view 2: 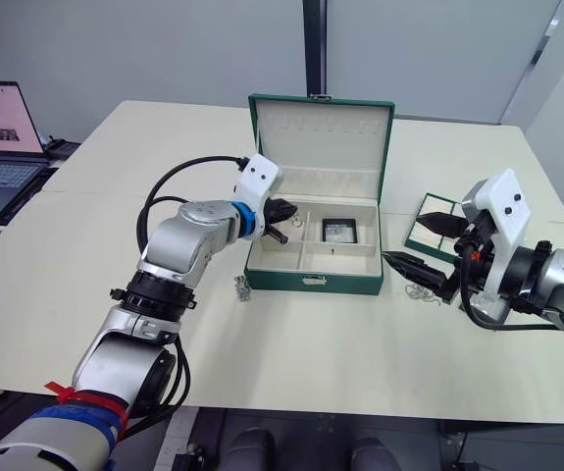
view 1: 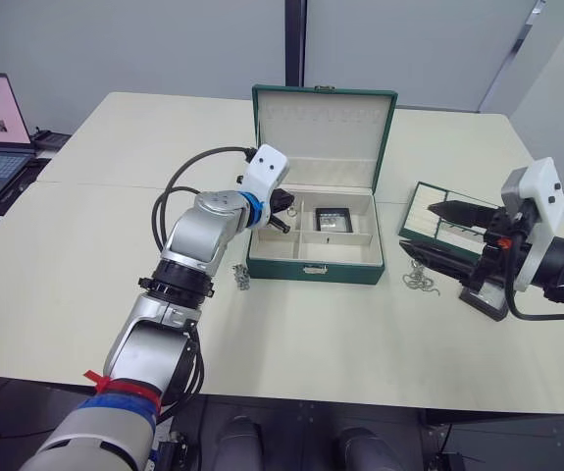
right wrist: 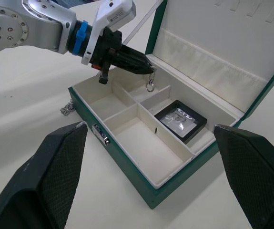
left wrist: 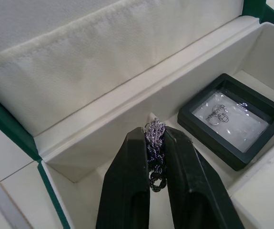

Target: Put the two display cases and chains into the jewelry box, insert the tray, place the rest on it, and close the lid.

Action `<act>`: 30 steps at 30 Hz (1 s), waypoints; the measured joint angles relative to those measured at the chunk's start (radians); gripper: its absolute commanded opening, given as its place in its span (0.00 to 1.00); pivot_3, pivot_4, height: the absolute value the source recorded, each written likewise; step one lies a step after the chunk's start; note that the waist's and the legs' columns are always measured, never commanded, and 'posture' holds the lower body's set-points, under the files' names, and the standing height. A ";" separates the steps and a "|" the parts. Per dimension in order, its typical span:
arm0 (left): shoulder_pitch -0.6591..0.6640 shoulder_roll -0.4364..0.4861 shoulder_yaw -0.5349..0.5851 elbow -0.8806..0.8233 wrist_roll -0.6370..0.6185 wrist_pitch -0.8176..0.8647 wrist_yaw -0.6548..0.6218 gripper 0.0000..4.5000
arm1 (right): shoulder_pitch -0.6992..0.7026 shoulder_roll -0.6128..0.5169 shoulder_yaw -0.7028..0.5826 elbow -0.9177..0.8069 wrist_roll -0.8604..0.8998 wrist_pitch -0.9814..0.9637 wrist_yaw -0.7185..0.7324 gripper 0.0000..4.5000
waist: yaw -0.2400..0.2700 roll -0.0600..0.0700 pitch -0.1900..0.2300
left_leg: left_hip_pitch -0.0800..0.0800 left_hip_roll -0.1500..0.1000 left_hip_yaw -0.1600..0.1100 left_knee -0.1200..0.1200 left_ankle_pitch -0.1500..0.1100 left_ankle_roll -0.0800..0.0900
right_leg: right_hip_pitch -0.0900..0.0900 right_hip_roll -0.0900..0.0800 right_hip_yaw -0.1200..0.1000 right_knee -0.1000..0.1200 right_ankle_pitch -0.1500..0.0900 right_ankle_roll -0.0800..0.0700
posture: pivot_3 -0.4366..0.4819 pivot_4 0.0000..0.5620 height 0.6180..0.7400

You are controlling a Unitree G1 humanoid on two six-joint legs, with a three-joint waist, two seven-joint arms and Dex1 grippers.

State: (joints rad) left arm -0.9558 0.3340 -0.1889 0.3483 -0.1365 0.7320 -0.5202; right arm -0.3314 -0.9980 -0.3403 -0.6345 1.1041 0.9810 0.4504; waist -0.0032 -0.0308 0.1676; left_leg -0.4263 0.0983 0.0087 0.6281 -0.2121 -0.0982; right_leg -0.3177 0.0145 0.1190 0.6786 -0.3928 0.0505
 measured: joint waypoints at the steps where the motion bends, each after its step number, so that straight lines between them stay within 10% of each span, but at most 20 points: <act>1: -0.003 0.000 0.000 0.003 0.000 0.000 -0.007 0.39 | -0.001 0.000 0.004 -0.001 0.003 0.003 -0.003 1.00 | 0.000 0.000 0.000 | 0.000 0.000 0.000 0.000 0.000 0.000 | 0.000 0.000 0.000 0.000 0.000 0.000 | 0.48 0.27 1.00; 9: -0.009 0.000 0.002 0.002 0.005 -0.001 -0.017 0.94 | -0.005 0.000 0.016 0.000 0.014 0.009 -0.018 1.00 | 0.000 0.000 0.000 | 0.000 0.000 0.000 0.000 0.000 0.000 | 0.000 0.000 0.000 0.000 0.000 0.000 | 0.48 0.27 1.00; 20: 0.043 0.062 0.107 -0.272 -0.187 0.043 -0.226 0.94 | 0.001 0.002 0.034 0.005 -0.019 0.001 0.005 1.00 | -0.002 0.001 0.000 | 0.000 0.001 0.000 0.000 0.000 0.000 | 0.000 0.000 0.000 0.001 0.000 0.000 | 0.48 0.27 1.00; 30: 0.602 0.404 0.461 -0.792 -0.570 0.318 -0.405 0.97 | 0.283 0.050 0.030 -0.090 -0.055 -0.023 0.036 1.00 | -0.008 0.001 -0.001 | 0.002 0.002 -0.002 0.001 0.000 0.000 | 0.002 0.000 -0.001 0.001 0.000 0.000 | 0.48 0.27 1.00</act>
State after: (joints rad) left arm -0.3542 0.7375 0.2724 -0.4439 -0.7063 1.0500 -0.9250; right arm -0.0485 -0.9478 -0.3103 -0.7243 1.0492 0.9580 0.4859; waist -0.0115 -0.0293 0.1670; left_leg -0.4242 0.1000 0.0066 0.6288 -0.2121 -0.0983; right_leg -0.3157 0.0148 0.1176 0.6796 -0.3929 0.0507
